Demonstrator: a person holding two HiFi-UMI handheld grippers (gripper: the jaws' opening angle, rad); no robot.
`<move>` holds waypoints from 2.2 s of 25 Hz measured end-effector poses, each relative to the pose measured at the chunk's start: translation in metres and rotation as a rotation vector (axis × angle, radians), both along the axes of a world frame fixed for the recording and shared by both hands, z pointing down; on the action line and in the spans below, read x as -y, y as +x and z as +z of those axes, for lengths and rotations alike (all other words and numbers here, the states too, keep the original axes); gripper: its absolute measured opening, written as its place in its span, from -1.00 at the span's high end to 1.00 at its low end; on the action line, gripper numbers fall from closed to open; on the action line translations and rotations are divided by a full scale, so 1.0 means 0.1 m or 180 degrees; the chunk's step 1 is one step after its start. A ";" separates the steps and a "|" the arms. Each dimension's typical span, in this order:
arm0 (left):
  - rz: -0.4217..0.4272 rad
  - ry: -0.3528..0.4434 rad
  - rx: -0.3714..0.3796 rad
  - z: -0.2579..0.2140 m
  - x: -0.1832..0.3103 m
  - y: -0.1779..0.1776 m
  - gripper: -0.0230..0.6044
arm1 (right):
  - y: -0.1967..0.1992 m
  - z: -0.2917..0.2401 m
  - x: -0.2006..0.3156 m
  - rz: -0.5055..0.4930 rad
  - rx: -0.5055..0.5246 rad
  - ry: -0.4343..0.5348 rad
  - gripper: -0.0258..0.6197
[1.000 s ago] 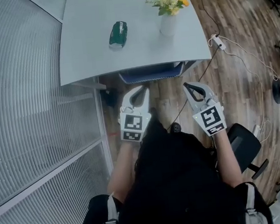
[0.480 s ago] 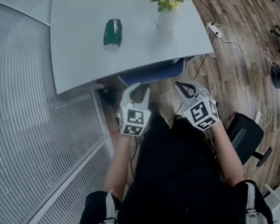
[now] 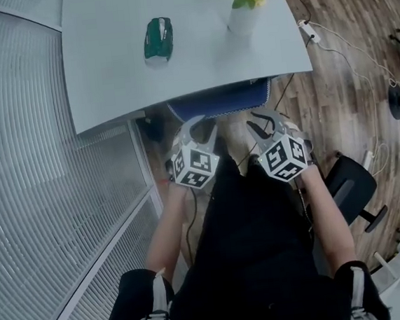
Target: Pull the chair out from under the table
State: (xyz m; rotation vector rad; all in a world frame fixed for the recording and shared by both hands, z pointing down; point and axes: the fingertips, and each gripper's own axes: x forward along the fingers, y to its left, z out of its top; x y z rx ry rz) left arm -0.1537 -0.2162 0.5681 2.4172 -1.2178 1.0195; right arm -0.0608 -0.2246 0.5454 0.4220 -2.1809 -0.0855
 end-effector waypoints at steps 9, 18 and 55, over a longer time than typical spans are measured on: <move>0.0394 -0.0035 0.0279 0.31 0.09 0.08 0.52 | -0.06 0.43 0.09 -0.0177 -0.0366 0.0019 0.60; 0.0890 -0.0004 0.0975 0.60 0.05 0.03 0.44 | -0.17 0.84 0.11 -0.0546 -0.0777 0.0210 0.52; 0.1266 -0.0132 0.1384 1.15 -0.10 0.25 0.62 | -0.07 1.37 -0.02 -0.1216 -0.1376 0.0745 0.69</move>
